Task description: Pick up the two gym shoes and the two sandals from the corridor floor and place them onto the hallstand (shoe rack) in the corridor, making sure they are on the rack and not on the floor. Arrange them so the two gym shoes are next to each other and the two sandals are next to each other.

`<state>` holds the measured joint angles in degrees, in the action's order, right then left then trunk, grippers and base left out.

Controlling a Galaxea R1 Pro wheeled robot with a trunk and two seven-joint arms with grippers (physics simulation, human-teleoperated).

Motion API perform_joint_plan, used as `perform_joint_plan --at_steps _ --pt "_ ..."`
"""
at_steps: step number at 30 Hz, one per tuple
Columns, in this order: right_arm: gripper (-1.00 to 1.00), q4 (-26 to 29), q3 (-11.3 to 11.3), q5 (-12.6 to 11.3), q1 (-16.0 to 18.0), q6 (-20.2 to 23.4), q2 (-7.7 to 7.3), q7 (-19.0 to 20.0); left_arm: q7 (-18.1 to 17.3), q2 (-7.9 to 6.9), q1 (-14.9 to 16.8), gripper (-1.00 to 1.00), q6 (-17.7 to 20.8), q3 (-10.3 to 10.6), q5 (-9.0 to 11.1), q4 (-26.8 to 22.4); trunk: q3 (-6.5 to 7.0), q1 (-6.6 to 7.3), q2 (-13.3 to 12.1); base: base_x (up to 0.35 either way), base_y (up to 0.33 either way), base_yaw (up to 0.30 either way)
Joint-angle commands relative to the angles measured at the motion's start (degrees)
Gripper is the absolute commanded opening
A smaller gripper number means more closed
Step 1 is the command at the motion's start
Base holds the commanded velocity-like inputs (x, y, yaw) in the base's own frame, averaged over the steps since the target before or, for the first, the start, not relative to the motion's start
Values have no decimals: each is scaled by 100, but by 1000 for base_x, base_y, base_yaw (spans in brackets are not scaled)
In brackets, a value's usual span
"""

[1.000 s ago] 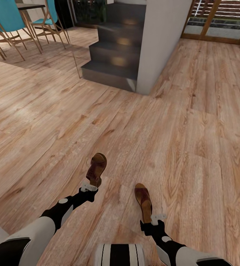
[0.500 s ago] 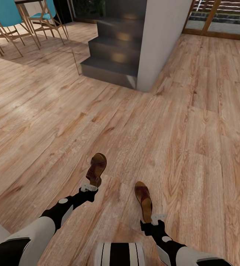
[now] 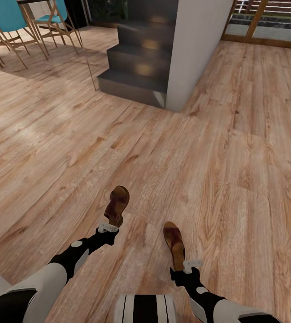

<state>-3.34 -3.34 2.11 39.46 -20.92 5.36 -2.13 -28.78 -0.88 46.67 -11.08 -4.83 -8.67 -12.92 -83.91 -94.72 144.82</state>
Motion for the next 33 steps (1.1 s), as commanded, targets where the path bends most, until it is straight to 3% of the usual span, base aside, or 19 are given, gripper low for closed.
perform_joint_plan --at_steps 1,33 --pt "100 0 0 0 0 0 0 0 -5 0 0 -100 0 -1 2 0 0 0 0 5 0 0" --pt "100 0 0 0 0 -9 0 2 -7 -1 0 -100 -1 -1 1 0 0 0 0 40 0 0"
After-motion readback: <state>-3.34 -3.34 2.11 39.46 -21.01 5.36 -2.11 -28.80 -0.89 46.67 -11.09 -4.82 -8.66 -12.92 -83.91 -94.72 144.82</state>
